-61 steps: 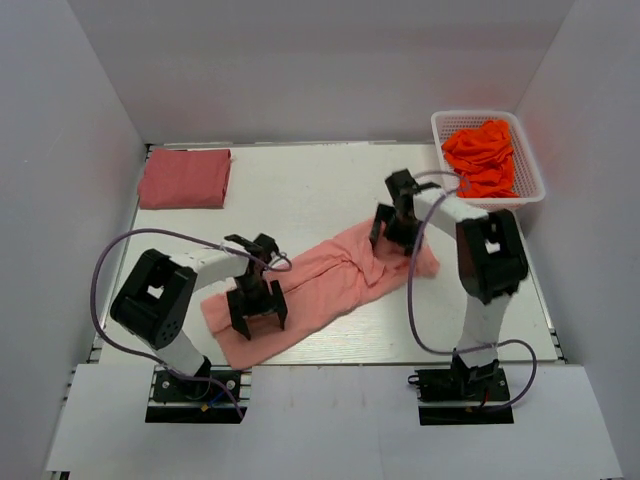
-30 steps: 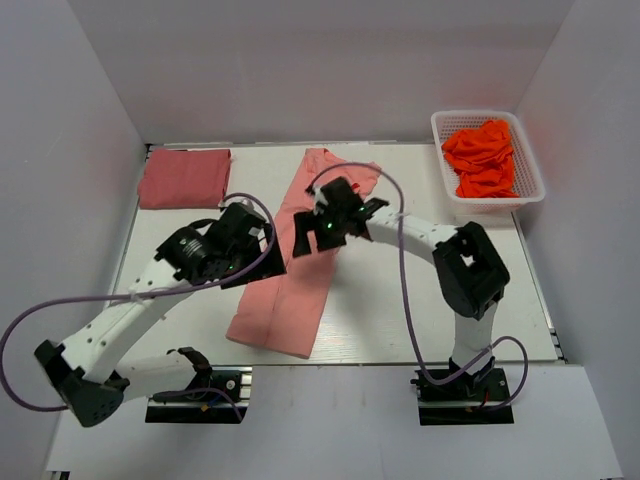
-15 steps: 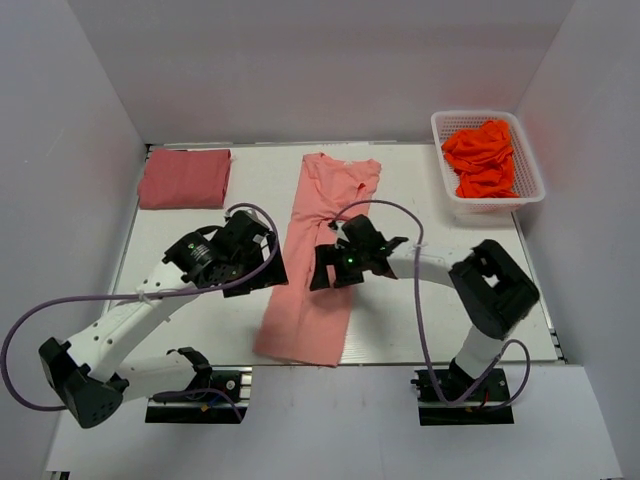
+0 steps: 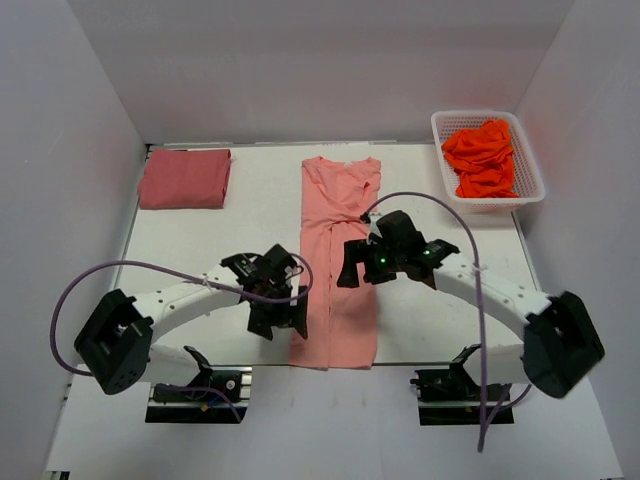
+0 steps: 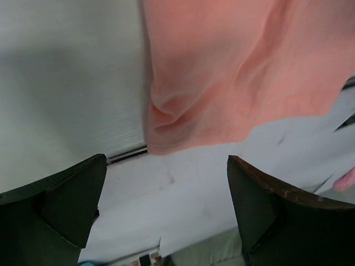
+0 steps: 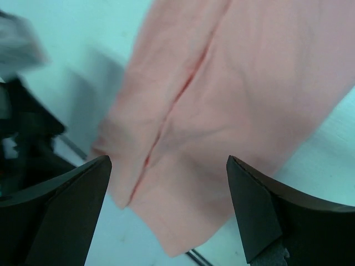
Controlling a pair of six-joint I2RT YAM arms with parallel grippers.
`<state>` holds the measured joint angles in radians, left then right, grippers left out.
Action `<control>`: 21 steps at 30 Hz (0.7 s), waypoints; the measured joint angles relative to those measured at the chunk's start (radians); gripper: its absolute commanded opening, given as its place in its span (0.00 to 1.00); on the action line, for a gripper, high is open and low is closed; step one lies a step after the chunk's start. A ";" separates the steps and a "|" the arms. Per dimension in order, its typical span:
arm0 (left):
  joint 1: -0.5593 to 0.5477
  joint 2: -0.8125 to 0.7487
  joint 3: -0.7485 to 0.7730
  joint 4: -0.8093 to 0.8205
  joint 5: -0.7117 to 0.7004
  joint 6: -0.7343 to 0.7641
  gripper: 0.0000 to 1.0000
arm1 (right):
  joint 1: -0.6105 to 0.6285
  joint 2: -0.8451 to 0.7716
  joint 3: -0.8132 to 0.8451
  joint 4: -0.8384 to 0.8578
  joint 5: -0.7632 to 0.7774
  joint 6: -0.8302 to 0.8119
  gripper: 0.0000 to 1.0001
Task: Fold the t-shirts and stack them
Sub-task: Rotate the tshirt 90 degrees, then grab the bottom of the folded rectangular tshirt with both arms
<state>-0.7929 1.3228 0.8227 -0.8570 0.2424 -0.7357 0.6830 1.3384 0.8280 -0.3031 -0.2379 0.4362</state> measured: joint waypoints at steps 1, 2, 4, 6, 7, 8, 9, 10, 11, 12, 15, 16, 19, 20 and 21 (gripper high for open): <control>-0.018 0.010 -0.029 0.018 0.028 0.002 0.99 | 0.001 -0.038 0.015 -0.022 0.001 0.001 0.90; -0.034 0.013 -0.047 0.029 0.047 0.002 0.99 | 0.002 -0.078 0.024 -0.043 0.001 0.003 0.90; -0.071 0.013 -0.080 0.058 0.080 -0.003 0.98 | 0.005 -0.162 0.016 -0.097 0.002 0.034 0.90; -0.106 0.014 -0.103 0.082 0.102 -0.006 0.95 | 0.009 -0.244 -0.043 -0.130 -0.003 0.074 0.90; -0.121 0.014 -0.111 0.093 0.110 -0.010 0.94 | 0.013 -0.288 -0.089 -0.145 -0.013 0.103 0.90; -0.133 0.015 -0.121 0.103 0.113 -0.013 0.94 | 0.018 -0.323 -0.139 -0.160 -0.028 0.129 0.90; -0.140 0.015 -0.129 0.109 0.113 -0.014 0.94 | 0.025 -0.361 -0.200 -0.173 -0.047 0.164 0.90; -0.146 0.015 -0.136 0.113 0.109 -0.016 0.92 | 0.033 -0.388 -0.252 -0.195 -0.063 0.194 0.90; -0.152 0.015 -0.143 0.119 0.100 -0.018 0.91 | 0.044 -0.410 -0.303 -0.211 -0.079 0.229 0.90; -0.155 0.016 -0.149 0.126 0.090 -0.020 0.88 | 0.055 -0.430 -0.349 -0.223 -0.092 0.261 0.90; -0.159 0.021 -0.170 0.161 0.070 -0.021 0.80 | 0.091 -0.461 -0.428 -0.240 -0.122 0.349 0.90; -0.159 0.024 -0.182 0.180 0.067 -0.021 0.77 | 0.104 -0.466 -0.438 -0.234 -0.130 0.375 0.90; -0.159 0.026 -0.209 0.222 0.097 -0.031 0.67 | 0.156 -0.467 -0.462 -0.187 -0.137 0.442 0.90; -0.158 0.025 -0.216 0.241 0.108 -0.037 0.63 | 0.171 -0.458 -0.468 -0.166 -0.140 0.460 0.90; -0.158 0.025 -0.222 0.256 0.113 -0.037 0.61 | 0.184 -0.446 -0.473 -0.150 -0.142 0.476 0.89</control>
<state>-0.9512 1.3476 0.6010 -0.6014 0.3557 -0.7723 0.8669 0.8921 0.3553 -0.4530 -0.3801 0.9123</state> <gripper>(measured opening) 0.664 0.905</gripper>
